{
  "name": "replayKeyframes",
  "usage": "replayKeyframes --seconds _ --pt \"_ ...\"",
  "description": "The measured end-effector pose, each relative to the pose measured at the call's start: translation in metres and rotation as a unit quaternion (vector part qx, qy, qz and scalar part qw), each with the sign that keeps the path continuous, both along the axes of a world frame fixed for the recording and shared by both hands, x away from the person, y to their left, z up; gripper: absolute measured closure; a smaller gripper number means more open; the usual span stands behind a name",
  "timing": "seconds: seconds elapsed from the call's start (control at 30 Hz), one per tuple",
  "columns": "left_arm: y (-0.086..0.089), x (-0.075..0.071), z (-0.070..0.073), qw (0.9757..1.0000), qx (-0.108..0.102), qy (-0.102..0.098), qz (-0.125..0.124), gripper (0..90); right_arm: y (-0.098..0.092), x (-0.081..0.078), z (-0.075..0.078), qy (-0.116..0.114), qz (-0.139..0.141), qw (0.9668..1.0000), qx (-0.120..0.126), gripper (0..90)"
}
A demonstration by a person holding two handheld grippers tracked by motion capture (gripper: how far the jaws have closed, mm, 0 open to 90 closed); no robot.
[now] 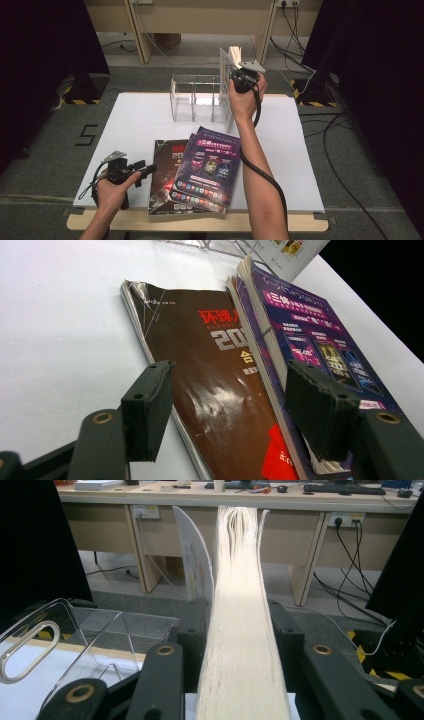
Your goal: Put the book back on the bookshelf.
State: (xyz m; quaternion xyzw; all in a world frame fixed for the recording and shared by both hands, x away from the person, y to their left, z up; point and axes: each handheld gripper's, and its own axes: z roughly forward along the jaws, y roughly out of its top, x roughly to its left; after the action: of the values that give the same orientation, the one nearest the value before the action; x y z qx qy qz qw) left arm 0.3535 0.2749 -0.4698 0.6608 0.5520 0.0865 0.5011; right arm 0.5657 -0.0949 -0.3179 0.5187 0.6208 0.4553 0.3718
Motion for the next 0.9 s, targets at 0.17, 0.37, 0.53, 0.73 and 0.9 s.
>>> replayKeyframes --seconds 0.17,0.37,0.53,0.73,0.9 --pt "-0.001 0.0 -0.001 1.0 0.001 0.001 -0.001 35.5 -0.003 -0.002 0.003 0.011 0.0 0.9998 0.017 63.6" --pt "-0.002 -0.001 -0.001 1.0 0.002 0.001 -0.003 35.5 -0.004 -0.006 0.005 0.013 0.004 0.9997 0.022 63.2" --pt "-0.003 -0.001 -0.001 1.0 0.005 0.002 -0.005 35.6 -0.005 -0.012 0.008 0.014 0.006 0.9995 0.028 63.1" --pt "-0.005 -0.001 0.0 1.0 0.006 0.001 -0.006 35.6 -0.006 -0.015 0.007 0.019 0.008 0.9993 0.03 63.1" --pt "-0.005 -0.001 0.0 1.0 0.006 0.001 -0.005 35.5 -0.006 -0.018 0.006 0.019 0.009 0.9993 0.032 62.8"
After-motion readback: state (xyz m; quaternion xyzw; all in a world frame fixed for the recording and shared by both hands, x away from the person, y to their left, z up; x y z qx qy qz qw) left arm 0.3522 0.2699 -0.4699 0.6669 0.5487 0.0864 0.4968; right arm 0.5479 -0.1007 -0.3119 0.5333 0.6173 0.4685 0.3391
